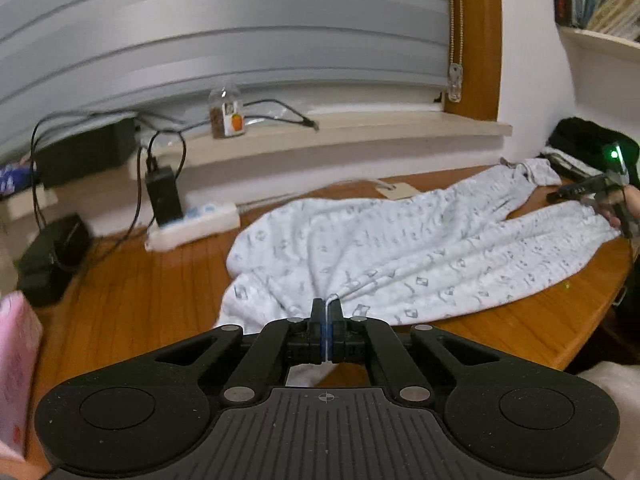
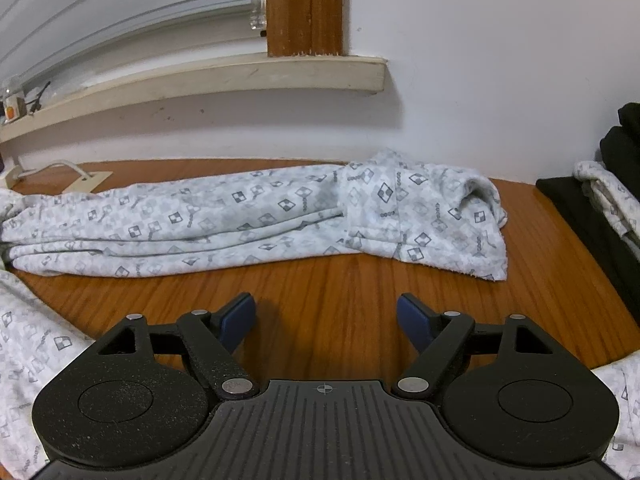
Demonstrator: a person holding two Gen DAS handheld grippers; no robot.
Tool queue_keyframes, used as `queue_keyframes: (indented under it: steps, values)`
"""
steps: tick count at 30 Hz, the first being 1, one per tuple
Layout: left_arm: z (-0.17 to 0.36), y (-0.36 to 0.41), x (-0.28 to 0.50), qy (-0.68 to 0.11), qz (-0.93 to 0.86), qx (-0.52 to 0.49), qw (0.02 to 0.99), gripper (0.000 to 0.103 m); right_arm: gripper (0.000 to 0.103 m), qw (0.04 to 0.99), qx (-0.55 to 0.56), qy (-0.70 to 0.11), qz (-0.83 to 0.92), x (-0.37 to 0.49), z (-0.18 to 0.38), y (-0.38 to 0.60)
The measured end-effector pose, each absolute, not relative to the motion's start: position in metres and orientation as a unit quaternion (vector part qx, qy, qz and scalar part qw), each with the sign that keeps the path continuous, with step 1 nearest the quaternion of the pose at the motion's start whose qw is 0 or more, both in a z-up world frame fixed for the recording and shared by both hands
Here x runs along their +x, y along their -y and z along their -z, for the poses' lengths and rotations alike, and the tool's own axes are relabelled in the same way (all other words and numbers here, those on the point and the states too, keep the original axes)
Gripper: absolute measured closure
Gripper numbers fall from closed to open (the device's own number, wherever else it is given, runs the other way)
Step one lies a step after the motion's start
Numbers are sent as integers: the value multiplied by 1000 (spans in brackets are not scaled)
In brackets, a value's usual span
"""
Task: Fold clothes
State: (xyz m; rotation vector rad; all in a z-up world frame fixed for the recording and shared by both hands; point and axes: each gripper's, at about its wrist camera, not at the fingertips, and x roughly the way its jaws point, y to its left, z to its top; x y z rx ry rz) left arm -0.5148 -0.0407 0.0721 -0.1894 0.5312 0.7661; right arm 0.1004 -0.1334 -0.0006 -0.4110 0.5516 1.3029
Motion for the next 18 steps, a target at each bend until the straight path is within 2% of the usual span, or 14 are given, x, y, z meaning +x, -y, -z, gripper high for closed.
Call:
queue_keyframes:
  steps: [7, 9, 10, 12, 14, 16, 18]
  values:
    - [-68, 42, -527, -249, -365, -113, 890, 101, 24, 740, -189, -251, -595, 99, 1, 134]
    - [-73, 39, -529, -244, -370, -111, 890, 96, 24, 739, -189, -250, -596, 99, 1, 134]
    - [-76, 37, -531, -239, -375, -109, 889, 90, 24, 739, -190, -250, -596, 99, 1, 134]
    - [-83, 31, -532, -231, -383, -106, 888, 83, 24, 739, -190, -250, -596, 99, 1, 134]
    - [-89, 22, -526, -228, -382, -102, 890, 70, 24, 740, -190, -250, -595, 99, 1, 134]
    - [-93, 9, -512, -233, -381, -91, 890, 45, 24, 741, -190, -250, -594, 99, 1, 134]
    - [-95, -7, -498, -239, -382, -84, 889, 41, 24, 741, -190, -250, -594, 99, 1, 134]
